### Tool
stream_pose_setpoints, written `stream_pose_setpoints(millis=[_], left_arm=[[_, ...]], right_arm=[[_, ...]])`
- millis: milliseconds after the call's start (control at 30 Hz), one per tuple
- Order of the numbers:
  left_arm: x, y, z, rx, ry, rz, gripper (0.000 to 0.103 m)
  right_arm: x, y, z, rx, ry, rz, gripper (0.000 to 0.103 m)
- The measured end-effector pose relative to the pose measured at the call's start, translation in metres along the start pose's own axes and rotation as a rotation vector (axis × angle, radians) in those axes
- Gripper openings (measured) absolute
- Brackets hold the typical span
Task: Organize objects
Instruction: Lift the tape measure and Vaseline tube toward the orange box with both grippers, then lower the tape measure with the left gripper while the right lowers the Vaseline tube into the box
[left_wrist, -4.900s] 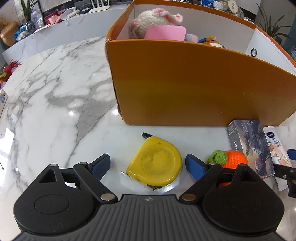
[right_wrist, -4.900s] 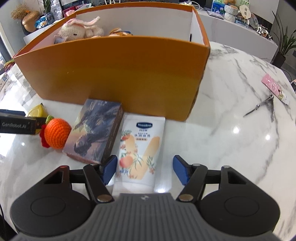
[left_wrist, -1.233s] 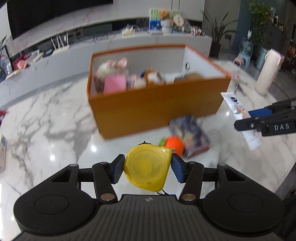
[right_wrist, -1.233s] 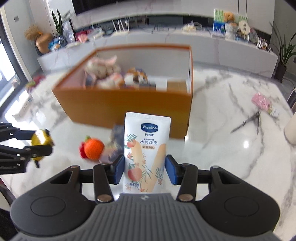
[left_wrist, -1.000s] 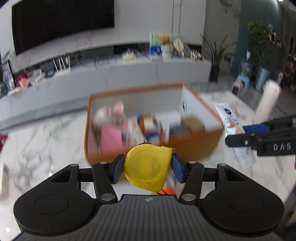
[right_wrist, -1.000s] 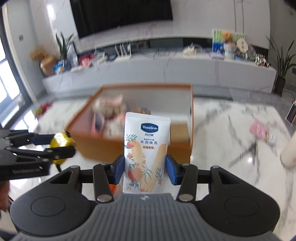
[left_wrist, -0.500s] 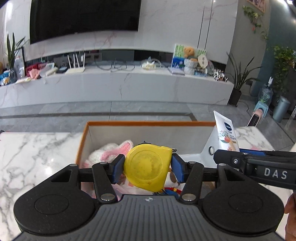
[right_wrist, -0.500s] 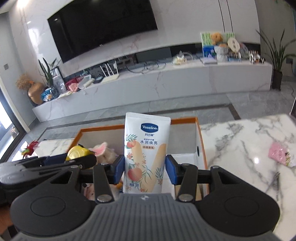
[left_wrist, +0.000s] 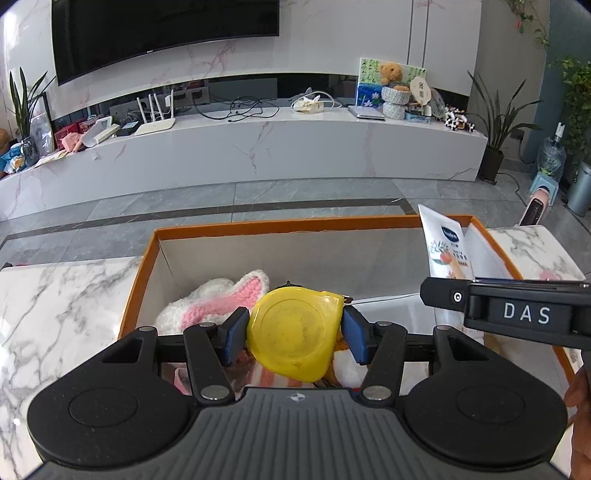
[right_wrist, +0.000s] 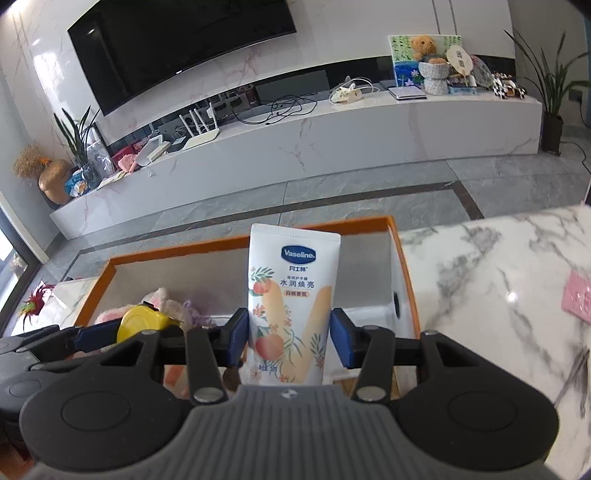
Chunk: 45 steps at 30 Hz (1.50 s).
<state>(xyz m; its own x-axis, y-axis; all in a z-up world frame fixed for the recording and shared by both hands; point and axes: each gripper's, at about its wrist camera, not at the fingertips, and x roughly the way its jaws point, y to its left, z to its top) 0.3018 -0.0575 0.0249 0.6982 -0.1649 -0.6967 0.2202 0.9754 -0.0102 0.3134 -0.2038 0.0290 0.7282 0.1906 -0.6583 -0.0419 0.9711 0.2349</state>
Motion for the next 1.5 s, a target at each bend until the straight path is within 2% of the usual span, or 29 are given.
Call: stream_pose_setpoints(millis=[133, 300, 800, 1500], left_arm=[[0.009, 0.0, 0.001, 0.003, 0.015, 0.028, 0.063], [0.016, 0.003, 0.001, -0.01, 0.044, 0.028, 0.063], [0.024, 0.0, 0.0, 0.014, 0.157, 0.082, 0.063], [0.028, -0.011, 0.003, 0.064, 0.174, 0.136, 0.063]], right_arm=[[0.01, 0.004, -0.002, -0.027, 0.023, -0.017, 0.05], [0.014, 0.003, -0.001, -0.018, 0.041, -0.014, 0.05], [0.024, 0.02, -0.013, -0.15, 0.121, -0.138, 0.05], [0.032, 0.029, -0.017, -0.228, 0.187, -0.217, 0.049]])
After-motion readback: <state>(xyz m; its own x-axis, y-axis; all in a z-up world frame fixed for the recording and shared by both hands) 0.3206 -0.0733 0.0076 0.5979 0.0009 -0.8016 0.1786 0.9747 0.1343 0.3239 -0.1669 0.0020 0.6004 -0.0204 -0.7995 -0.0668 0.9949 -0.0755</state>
